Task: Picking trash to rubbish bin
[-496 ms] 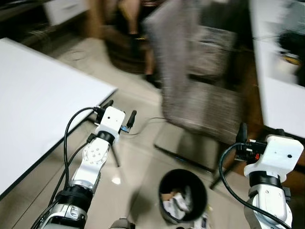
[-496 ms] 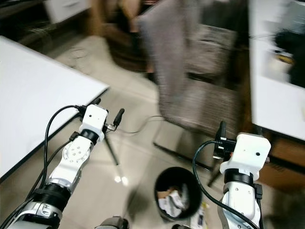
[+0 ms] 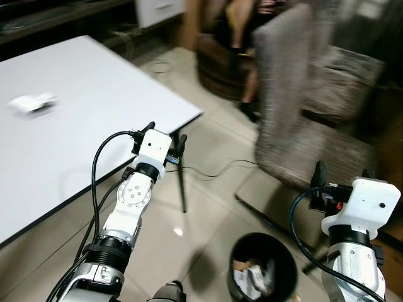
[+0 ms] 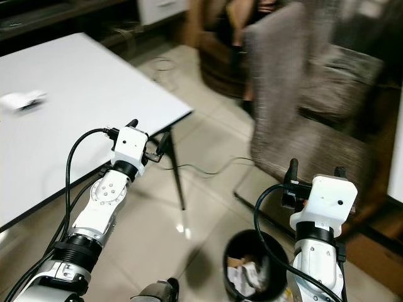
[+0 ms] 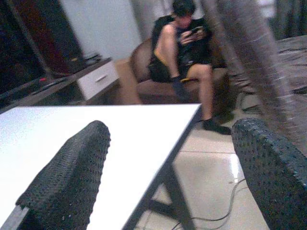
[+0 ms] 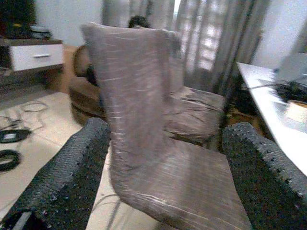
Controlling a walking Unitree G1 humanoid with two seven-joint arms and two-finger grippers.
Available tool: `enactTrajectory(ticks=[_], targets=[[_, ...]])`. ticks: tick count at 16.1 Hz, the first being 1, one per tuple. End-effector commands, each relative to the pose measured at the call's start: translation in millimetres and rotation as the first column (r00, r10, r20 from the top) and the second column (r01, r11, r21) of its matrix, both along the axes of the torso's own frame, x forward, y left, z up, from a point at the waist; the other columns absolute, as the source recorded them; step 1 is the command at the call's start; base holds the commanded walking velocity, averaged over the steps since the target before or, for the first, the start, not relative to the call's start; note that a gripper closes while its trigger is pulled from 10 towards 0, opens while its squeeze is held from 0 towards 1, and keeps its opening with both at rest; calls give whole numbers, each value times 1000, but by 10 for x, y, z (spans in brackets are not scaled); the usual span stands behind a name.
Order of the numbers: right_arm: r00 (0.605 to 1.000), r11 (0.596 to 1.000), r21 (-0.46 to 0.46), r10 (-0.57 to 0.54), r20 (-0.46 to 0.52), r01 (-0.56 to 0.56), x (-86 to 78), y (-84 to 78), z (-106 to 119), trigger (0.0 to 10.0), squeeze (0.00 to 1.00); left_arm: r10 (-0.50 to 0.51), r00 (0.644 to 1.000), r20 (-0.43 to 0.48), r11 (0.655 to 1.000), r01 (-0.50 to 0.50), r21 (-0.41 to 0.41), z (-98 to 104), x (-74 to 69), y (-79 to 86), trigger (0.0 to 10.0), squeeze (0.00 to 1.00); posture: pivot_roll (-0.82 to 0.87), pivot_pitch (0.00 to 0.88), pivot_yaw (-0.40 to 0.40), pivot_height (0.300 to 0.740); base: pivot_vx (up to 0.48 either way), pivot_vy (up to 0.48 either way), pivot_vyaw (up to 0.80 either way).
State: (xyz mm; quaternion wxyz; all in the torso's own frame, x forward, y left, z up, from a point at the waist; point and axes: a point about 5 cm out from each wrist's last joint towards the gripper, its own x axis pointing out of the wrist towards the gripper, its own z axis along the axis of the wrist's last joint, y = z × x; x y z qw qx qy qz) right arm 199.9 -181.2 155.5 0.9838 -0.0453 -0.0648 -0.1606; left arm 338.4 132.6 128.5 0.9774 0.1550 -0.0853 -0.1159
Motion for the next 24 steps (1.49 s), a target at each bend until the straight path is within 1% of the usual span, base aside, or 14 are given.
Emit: enactTrajectory(ticks=[1,6,7,11,13,15,18,21,24], targets=[[1000,1000,4,-6,5,6,0,-9,10,10000,0,12,1000,18,1000,-12,0,65,23,-5,10000,0,69,88,-6,740,0,0,800],[1000,1000,10,8,-4,-8,-7,18,-9,10000,0,45,999,6,999,-46,12,60,33,18,10000,0,69,88,-6,740,0,0,800],[1000,1000,11,9,-4,-9,-6,13,-9,10000,0,50,999,5,999,-51,13,58,35,18,10000,0,49,89,5,740,0,0,800],[1000,1000,12,22,-2,-22,19,15,-5,10000,0,68,997,-20,998,-68,2,54,61,30,10000,0,50,87,4,740,0,0,800],[1000,999,17,27,1,-27,32,25,-8,10000,0,6,997,-83,1000,-7,-16,57,95,9,10000,0,59,82,6,740,0,199,800],[999,999,26,33,2,-33,41,56,-18,10000,0,-3,997,-76,1000,2,-4,97,112,21,10000,0,65,87,13,740,324,343,800],[999,999,35,38,-3,-38,36,77,-41,10000,0,-10,997,-74,1000,8,-25,97,104,19,10000,0,64,94,20,740,0,0,794],[999,999,37,35,-11,-35,31,72,-62,10000,0,-19,997,-79,1000,17,-26,91,96,-19,10000,0,61,98,25,740,0,0,754],[999,999,30,37,-15,-36,34,84,-64,10000,0,-26,996,-80,999,23,-47,97,91,-53,10000,0,58,99,28,740,0,0,794]])
